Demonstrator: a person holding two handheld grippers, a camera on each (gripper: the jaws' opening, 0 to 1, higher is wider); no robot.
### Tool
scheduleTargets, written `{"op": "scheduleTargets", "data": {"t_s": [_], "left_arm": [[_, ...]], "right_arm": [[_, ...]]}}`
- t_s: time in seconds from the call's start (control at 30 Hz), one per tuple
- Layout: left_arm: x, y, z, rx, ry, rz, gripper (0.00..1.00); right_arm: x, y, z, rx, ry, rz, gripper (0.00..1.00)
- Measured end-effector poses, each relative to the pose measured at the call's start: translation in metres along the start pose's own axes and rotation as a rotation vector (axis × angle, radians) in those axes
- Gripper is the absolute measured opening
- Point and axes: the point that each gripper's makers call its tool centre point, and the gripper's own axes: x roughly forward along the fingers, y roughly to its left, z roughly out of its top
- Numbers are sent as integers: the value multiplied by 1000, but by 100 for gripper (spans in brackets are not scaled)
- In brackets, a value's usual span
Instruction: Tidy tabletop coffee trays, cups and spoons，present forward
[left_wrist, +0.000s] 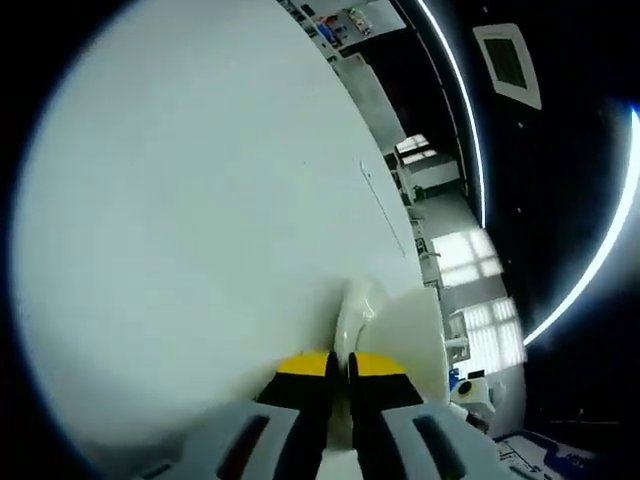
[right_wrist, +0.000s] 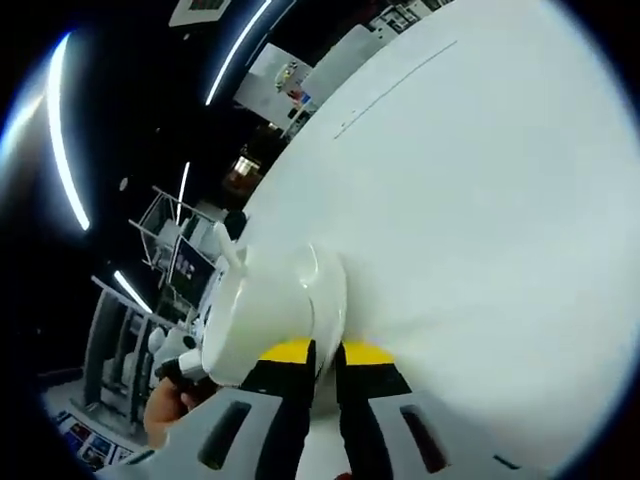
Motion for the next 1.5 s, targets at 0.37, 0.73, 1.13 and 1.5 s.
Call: {"op": "scheduleTargets", "data": {"t_s": [0.37, 0.73, 1.13, 1.5], "left_arm": [[1, 0, -1, -60, 18, 48, 7], [2, -1, 2, -5, 10, 85, 6], [18, -18, 34, 27, -22, 75, 6], [46, -32, 72, 59, -69, 66, 6]], "right_arm": [[-1, -1, -2, 87, 45, -71, 6], [1, 1, 7, 94, 33, -81, 5], [14, 8, 40, 110, -9, -48, 4], [37, 5, 86, 108, -65, -35, 4]]}}
